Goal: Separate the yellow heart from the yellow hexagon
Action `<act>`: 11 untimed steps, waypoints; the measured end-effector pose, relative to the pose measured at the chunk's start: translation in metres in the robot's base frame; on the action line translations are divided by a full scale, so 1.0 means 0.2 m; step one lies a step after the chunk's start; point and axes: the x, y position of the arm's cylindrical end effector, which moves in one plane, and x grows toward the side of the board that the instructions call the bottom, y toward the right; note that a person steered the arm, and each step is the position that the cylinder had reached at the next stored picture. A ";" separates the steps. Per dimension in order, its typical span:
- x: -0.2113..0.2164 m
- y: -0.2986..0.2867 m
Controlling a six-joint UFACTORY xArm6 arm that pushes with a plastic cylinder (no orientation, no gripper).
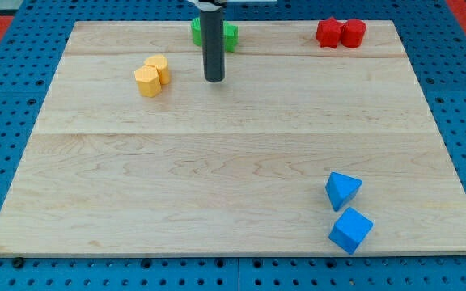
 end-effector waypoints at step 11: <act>-0.14 -1.30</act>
